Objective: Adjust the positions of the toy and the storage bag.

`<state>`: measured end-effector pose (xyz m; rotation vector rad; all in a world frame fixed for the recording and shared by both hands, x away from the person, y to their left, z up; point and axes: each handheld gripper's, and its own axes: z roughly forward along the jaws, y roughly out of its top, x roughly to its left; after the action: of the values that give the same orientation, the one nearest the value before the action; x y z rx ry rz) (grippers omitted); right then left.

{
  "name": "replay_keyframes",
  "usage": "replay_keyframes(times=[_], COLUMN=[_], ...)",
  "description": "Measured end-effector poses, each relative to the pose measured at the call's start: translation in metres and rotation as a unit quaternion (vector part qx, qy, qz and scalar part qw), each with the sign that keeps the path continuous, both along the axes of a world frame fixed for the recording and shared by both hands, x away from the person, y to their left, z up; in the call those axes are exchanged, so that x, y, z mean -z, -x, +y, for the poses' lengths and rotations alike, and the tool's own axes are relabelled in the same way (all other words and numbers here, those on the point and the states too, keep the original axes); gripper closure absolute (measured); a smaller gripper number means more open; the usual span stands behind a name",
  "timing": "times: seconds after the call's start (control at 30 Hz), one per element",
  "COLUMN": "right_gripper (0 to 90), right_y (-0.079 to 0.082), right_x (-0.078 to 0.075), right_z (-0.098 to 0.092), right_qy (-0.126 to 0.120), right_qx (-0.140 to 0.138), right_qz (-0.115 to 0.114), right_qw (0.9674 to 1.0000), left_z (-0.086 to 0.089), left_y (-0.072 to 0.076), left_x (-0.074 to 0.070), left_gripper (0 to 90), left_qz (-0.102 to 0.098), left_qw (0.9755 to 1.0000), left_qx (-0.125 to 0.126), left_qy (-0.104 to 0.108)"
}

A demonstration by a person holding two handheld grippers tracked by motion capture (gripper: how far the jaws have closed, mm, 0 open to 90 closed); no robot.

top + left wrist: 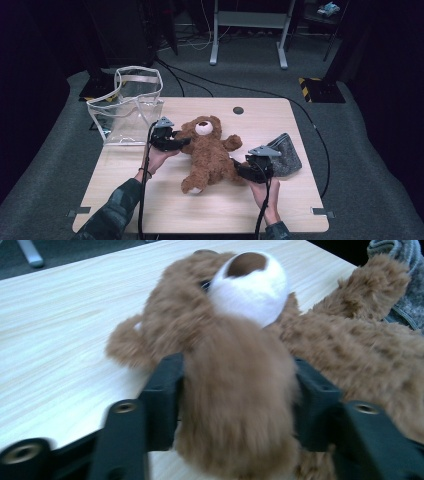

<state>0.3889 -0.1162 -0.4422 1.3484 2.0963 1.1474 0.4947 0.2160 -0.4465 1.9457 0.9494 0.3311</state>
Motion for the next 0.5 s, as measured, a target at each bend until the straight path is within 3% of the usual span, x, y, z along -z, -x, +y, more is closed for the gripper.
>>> replay_keyframes(times=[0.03,0.2,0.5], right_gripper=[38.9,26.3,15.7], right_y=[0.001,0.004,0.013], right_x=[-0.001,-0.006,-0.001], right_z=[-0.002,-0.014,-0.033], right_qy=[0.000,-0.007,-0.009], right_qx=[0.001,0.017,0.036], right_qz=[-0.002,-0.009,-0.011], right_qw=[1.0000,0.9998,0.9993], left_z=[0.001,0.000,-0.012], left_y=[0.000,0.003,0.006], left_x=[-0.001,-0.008,-0.029], left_gripper=[36.9,28.4,23.4], left_qz=[0.001,0.007,-0.002], left_qw=[1.0000,0.9998,0.9994], left_qx=[-0.007,-0.017,-0.032], left_qy=[0.001,-0.002,-0.011])
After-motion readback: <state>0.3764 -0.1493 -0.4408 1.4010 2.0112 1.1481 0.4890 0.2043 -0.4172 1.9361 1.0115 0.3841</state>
